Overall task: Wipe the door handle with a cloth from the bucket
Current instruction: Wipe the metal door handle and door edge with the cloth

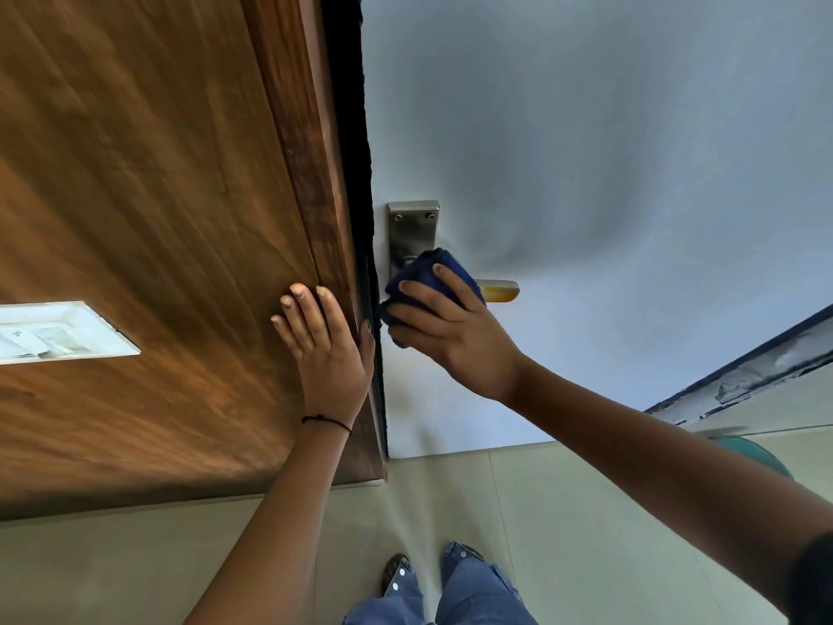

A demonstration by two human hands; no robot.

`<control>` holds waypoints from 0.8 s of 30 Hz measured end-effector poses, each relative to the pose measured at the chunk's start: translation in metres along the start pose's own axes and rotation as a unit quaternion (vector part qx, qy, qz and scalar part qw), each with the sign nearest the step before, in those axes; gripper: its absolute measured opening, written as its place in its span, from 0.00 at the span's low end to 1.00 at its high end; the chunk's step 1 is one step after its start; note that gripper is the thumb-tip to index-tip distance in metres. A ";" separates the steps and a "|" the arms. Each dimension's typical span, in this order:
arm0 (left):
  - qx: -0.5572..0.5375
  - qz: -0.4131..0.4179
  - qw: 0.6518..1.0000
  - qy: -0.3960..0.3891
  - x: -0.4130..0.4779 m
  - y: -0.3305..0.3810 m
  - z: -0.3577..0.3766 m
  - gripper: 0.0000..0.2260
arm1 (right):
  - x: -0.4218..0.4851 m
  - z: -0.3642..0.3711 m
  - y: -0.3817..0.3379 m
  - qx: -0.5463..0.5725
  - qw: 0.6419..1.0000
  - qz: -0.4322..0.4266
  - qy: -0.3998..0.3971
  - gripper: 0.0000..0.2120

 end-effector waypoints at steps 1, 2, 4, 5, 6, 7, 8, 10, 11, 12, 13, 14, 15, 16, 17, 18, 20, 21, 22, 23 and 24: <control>0.001 0.000 1.000 -0.002 0.000 0.000 0.000 0.43 | -0.005 -0.002 0.006 0.010 1.000 0.020 0.012 0.16; 0.002 -0.002 1.000 -0.005 0.000 0.000 0.001 0.41 | -0.011 -0.005 0.012 0.017 0.999 0.040 0.026 0.14; 0.004 -0.005 1.000 -0.008 0.001 -0.001 0.001 0.38 | -0.028 -0.011 0.031 0.030 0.993 0.094 0.062 0.10; 0.004 -0.006 1.000 -0.007 0.001 -0.001 0.001 0.37 | -0.038 -0.014 0.043 0.034 0.988 0.128 0.077 0.09; 0.003 -0.007 1.000 -0.004 0.001 -0.001 0.000 0.37 | -0.047 -0.016 0.056 0.040 0.983 0.159 0.087 0.08; 0.001 -0.007 1.000 -0.001 0.001 -0.001 0.000 0.38 | -0.055 -0.018 0.066 0.050 0.977 0.185 0.090 0.07; 0.000 -0.007 1.000 0.003 0.001 -0.001 0.000 0.39 | -0.059 -0.019 0.073 0.060 0.973 0.202 0.089 0.08; -0.003 -0.006 1.000 0.007 0.002 0.000 0.001 0.43 | -0.054 -0.022 0.074 0.067 0.970 0.217 0.089 0.09; -0.007 -0.005 1.000 0.008 0.002 0.001 0.001 0.43 | -0.045 -0.022 0.067 0.063 0.970 0.217 0.088 0.09; -0.009 -0.006 1.000 0.007 0.001 0.000 0.002 0.44 | -0.033 -0.021 0.058 0.063 0.970 0.216 0.087 0.10; -0.010 -0.006 1.000 0.005 0.001 0.000 0.002 0.44 | -0.021 -0.018 0.049 0.067 0.970 0.218 0.083 0.11; -0.010 -0.005 1.000 0.003 0.000 0.000 0.002 0.45 | -0.012 -0.013 0.041 0.072 0.968 0.227 0.076 0.13; -0.010 -0.004 1.000 0.000 0.000 0.000 0.002 0.44 | -0.006 -0.008 0.037 0.077 0.965 0.242 0.070 0.16; -0.010 -0.003 1.000 -0.003 0.000 0.000 0.001 0.43 | -0.004 -0.004 0.036 0.080 0.961 0.257 0.066 0.18; -0.008 -0.002 1.000 -0.005 0.000 0.000 0.001 0.41 | -0.006 -0.001 0.036 0.079 0.957 0.270 0.064 0.20; -0.006 -0.003 1.000 -0.005 0.001 -0.001 0.001 0.40 | -0.009 0.000 0.038 0.075 0.955 0.280 0.064 0.21; -0.005 -0.007 1.000 -0.008 0.002 -0.001 0.002 0.38 | -0.023 0.000 0.049 0.063 0.947 0.308 0.072 0.20; -0.007 -0.008 1.000 -0.009 0.002 -0.001 0.002 0.38 | -0.033 0.000 0.056 0.056 0.940 0.329 0.079 0.19; -0.008 -0.009 1.000 -0.008 0.002 -0.001 0.003 0.38 | -0.044 0.000 0.064 0.051 0.931 0.352 0.085 0.17; -0.009 -0.010 1.000 -0.007 0.002 0.000 0.003 0.37 | -0.055 0.000 0.071 0.054 0.920 0.376 0.090 0.16; -0.010 -0.009 1.000 -0.007 0.003 0.000 0.003 0.37 | -0.065 0.001 0.078 0.068 0.909 0.400 0.098 0.16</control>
Point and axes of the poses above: each hand's wrist, its own x-axis towards the middle knuckle, its own z-axis out of the palm, y = z × x, the point moved 10 cm from there along x, towards the middle knuckle, and after that the axes turned 7 degrees about -x, right-handed, at the moved point
